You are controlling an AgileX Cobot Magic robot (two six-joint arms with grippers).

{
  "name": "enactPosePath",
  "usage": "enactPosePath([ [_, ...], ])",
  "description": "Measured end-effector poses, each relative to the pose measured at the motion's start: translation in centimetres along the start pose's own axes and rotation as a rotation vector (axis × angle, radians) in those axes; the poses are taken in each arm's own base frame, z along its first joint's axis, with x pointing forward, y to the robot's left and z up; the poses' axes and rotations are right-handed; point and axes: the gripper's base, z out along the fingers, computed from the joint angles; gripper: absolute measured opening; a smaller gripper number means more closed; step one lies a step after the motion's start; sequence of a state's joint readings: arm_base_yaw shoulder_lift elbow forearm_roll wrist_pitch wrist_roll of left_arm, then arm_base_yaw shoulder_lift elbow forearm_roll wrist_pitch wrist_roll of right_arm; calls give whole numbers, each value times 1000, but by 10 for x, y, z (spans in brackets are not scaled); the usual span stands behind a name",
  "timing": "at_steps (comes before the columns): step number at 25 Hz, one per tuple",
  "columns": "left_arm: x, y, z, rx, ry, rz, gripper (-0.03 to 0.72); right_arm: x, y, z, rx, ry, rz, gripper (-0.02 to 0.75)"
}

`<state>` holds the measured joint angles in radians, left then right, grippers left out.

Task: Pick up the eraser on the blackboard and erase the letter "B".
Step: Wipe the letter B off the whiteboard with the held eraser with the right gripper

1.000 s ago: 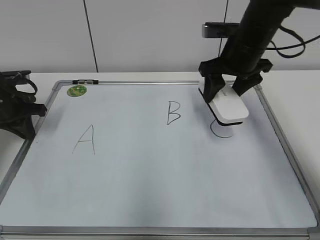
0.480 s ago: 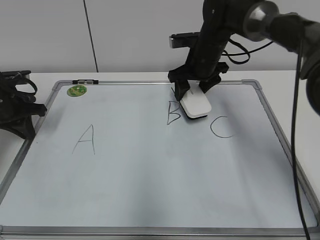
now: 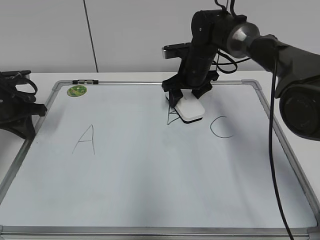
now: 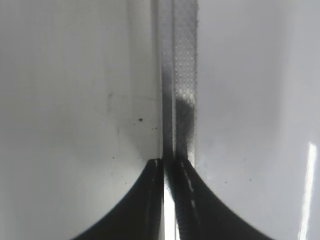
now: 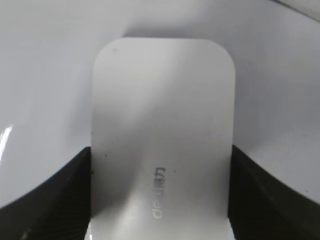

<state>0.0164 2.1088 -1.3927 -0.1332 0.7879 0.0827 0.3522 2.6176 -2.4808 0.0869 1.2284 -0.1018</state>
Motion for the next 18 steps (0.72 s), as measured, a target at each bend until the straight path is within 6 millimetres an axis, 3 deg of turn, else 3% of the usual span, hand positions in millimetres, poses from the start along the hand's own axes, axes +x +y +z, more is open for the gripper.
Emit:
enactPosePath([
  [11,0,0,0,0,-2,0,55,-1,17,4,-24,3,-100,536],
  [18,0,0,0,0,-2,0,56,0,67,9,-76,-3,-200,536],
])
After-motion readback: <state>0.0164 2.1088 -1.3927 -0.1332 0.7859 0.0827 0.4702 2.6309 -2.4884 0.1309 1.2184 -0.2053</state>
